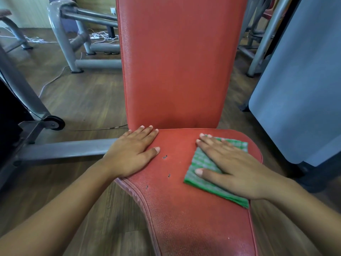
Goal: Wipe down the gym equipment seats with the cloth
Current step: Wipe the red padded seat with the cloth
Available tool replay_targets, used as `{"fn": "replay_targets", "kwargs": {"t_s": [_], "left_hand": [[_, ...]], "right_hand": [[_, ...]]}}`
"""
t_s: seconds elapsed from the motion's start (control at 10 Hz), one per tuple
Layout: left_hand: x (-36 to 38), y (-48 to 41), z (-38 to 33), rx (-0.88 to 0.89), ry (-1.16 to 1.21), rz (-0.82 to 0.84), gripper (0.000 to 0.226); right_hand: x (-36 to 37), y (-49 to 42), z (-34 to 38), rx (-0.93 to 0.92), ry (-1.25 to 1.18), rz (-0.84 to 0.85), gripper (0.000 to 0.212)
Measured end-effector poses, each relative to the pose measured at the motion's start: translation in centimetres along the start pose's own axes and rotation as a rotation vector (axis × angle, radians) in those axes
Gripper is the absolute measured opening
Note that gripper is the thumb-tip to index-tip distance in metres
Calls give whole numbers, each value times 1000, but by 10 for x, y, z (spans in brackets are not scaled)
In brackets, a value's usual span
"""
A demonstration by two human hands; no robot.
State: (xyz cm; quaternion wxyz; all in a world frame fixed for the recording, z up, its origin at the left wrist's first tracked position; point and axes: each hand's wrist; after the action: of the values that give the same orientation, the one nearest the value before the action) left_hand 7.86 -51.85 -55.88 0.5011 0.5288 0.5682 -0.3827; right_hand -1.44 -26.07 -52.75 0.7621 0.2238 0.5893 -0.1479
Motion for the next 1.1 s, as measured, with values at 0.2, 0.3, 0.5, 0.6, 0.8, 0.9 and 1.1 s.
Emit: {"fn": "replay_targets", "kwargs": {"t_s": [0.2, 0.3, 0.5, 0.6, 0.8, 0.9, 1.1], "left_hand": [[2, 0, -1, -8, -1, -2, 95], [1, 0, 0, -5, -6, -3, 95], [0, 1, -1, 1, -5, 3, 95], [1, 0, -2, -2, -3, 1, 96], [0, 1, -1, 2, -2, -1, 96], [0, 2, -1, 6, -3, -1, 96], [0, 1, -1, 2, 5, -3, 97]], "right_hand": [[-8, -15, -48, 267, 32, -37, 104], [-5, -29, -26, 174, 83, -17, 102], [0, 11, -5, 87, -16, -23, 104], [-7, -6, -26, 264, 24, -24, 96], [-5, -63, -1, 133, 42, 27, 82], [0, -37, 19, -58, -13, 33, 91], [-8, -29, -21, 218, 34, 24, 92]]}}
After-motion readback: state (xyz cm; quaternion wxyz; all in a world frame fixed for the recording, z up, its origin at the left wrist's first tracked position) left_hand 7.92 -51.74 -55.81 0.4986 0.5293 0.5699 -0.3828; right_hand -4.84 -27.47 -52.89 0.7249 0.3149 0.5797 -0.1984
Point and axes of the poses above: each hand's wrist, its own y-axis away from the middle knuckle, its own x-axis out of the palm, z = x × y, and after that the axes turned 1 degree about z, right-handed
